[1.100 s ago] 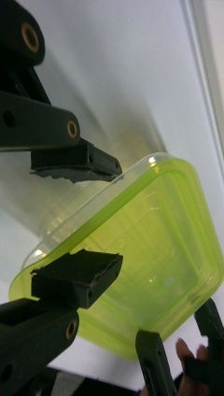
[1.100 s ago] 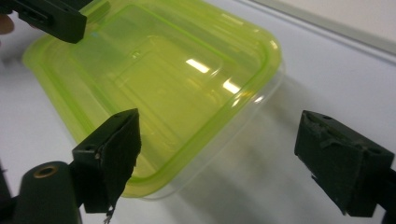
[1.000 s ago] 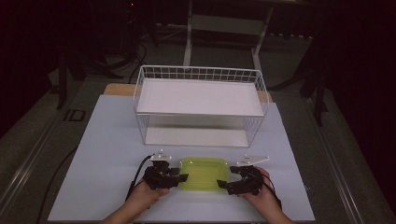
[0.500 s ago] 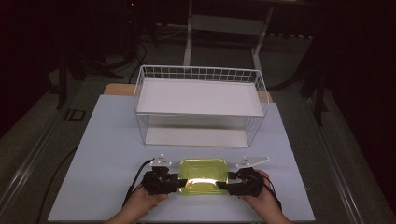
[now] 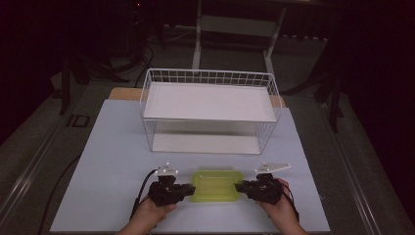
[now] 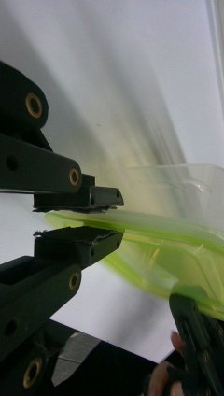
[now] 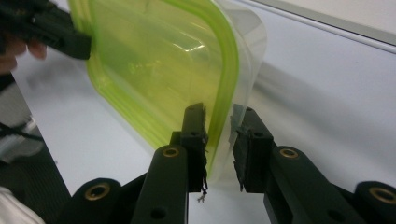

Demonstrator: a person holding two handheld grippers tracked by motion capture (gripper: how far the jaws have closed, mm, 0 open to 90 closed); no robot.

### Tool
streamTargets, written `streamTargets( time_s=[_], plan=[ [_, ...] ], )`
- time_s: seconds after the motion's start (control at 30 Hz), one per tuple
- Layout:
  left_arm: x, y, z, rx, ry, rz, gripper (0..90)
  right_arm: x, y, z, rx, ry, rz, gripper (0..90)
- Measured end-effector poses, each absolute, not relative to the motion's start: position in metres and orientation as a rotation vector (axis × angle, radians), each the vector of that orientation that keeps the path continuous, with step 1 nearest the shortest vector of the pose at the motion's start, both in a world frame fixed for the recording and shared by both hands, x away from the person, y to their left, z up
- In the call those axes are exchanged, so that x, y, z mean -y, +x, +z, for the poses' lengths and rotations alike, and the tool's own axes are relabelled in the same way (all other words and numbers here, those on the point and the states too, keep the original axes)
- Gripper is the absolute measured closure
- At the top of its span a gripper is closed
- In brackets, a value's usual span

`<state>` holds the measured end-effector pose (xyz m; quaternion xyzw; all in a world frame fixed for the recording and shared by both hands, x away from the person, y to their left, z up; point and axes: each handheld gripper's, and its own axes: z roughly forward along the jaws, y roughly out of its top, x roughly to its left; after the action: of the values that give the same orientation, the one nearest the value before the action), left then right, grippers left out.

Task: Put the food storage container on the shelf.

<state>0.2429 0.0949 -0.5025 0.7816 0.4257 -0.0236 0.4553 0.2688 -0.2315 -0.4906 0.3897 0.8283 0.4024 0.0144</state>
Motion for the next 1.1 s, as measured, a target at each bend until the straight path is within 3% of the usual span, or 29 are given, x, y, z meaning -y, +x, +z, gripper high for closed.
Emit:
streamTargets(
  time_s=[0.37, 0.7, 1.1],
  plan=[
    [-0.095, 0.254, -0.496, -1.068, 1.878, -0.065, 80.9, 0.233, 0.276, -0.463, -2.48, 1.201, 1.312, 78.2],
    [-0.1, 0.275, -0.474, -1.06, 1.812, 0.009, 81.0, 0.228, 0.292, -0.44, -2.39, 1.17, 1.36, 79.2],
    [-0.106, 0.305, -0.486, -1.094, 1.791, 0.098, 80.8, 0.215, 0.321, -0.452, -2.35, 1.243, 1.358, 79.4]
  ],
)
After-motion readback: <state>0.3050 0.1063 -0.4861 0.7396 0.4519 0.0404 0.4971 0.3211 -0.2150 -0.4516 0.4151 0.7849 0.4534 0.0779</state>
